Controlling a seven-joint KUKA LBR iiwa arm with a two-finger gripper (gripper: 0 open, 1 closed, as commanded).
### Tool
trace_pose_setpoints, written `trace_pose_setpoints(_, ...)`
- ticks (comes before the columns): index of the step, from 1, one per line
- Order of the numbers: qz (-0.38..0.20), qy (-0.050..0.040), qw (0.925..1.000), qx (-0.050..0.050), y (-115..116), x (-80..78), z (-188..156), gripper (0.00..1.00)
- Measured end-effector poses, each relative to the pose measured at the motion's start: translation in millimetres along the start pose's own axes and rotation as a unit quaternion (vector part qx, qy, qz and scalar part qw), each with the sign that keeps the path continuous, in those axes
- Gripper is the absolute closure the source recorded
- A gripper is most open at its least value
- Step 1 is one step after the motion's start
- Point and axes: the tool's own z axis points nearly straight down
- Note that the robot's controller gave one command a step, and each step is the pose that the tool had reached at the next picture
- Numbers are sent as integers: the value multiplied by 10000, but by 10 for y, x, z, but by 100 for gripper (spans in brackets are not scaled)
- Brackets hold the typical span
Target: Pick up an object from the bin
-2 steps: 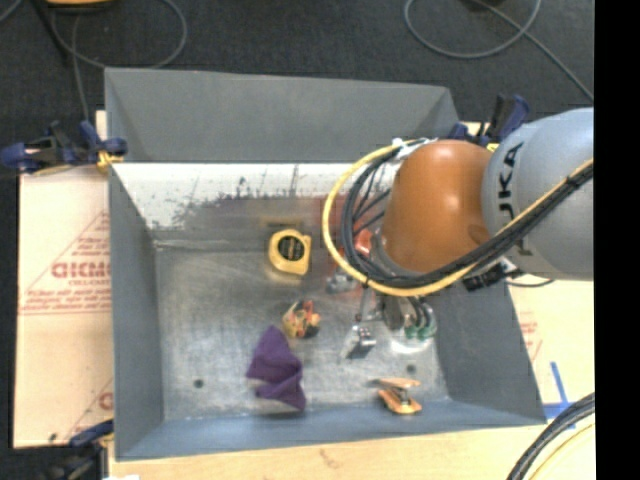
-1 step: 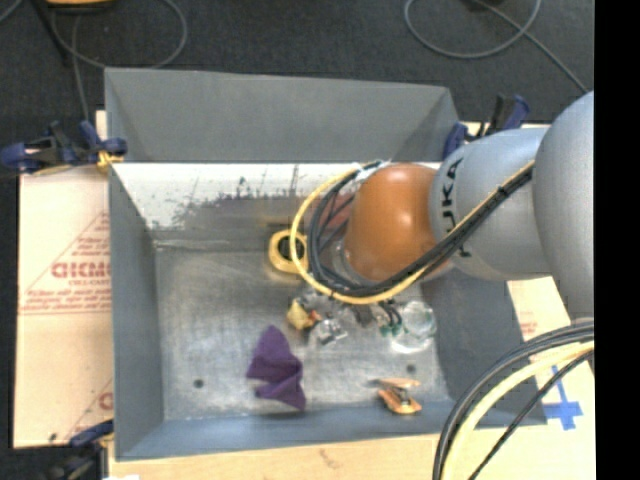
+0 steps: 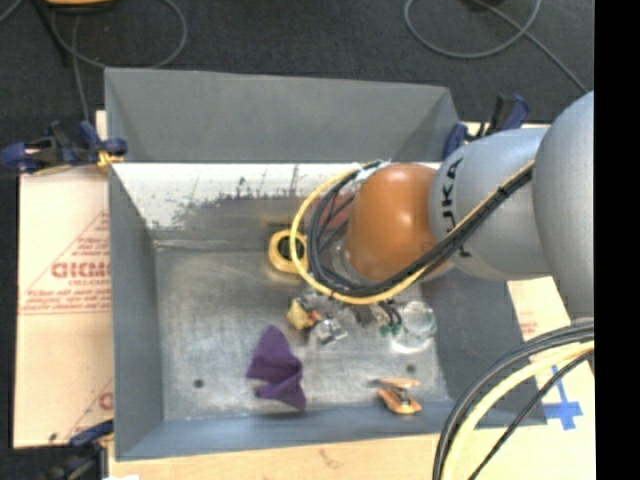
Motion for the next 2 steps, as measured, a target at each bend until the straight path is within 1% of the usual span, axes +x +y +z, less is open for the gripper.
trace_pose_setpoints(1, -53, 178, 9998, -26, 79, 37, -313, 100)
trace_pose_setpoints(2, -80, 183, 9998, -31, -66, 41, -1480, 100)
